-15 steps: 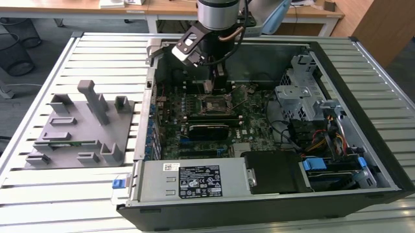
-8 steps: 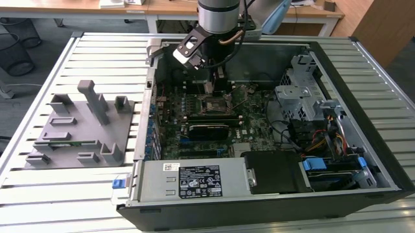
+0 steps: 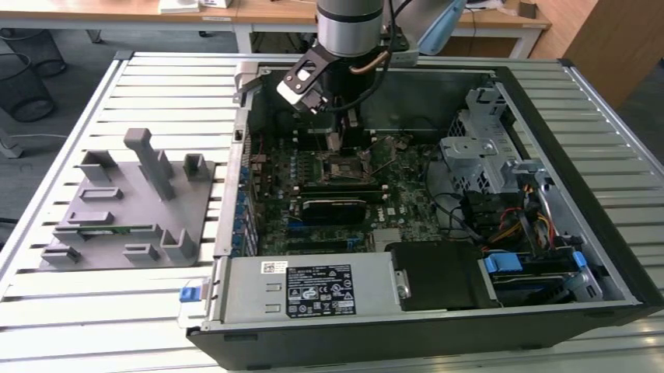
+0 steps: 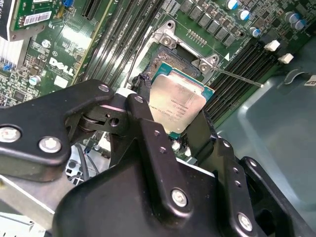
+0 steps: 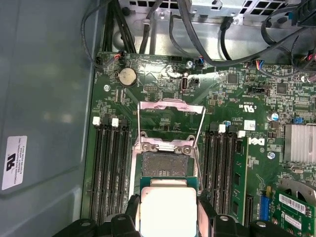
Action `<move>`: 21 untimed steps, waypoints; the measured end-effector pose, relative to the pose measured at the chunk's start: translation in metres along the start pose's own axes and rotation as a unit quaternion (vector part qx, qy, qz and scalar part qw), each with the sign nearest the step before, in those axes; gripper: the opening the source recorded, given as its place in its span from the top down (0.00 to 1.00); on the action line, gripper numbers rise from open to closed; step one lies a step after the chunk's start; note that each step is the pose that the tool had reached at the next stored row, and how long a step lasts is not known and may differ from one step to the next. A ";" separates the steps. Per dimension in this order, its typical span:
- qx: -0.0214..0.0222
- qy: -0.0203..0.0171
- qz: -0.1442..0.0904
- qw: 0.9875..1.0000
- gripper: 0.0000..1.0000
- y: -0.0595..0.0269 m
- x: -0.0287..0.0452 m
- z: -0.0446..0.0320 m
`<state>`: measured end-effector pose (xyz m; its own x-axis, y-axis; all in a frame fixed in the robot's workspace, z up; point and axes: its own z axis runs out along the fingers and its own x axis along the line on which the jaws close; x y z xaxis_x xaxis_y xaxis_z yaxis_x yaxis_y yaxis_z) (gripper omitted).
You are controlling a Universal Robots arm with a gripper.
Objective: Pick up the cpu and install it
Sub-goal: 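Place the cpu into insertion slot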
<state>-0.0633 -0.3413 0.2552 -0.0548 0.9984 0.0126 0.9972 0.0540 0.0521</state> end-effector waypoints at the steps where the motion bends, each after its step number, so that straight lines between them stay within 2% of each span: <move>1: 0.000 0.000 0.000 1.000 0.46 0.0001 0.0000 0.0003; 21: 0.000 0.000 0.002 1.000 0.46 0.0005 0.0000 0.0047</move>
<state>-0.0626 -0.3412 0.2505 -0.0516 0.9986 0.0126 0.9973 0.0508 0.0521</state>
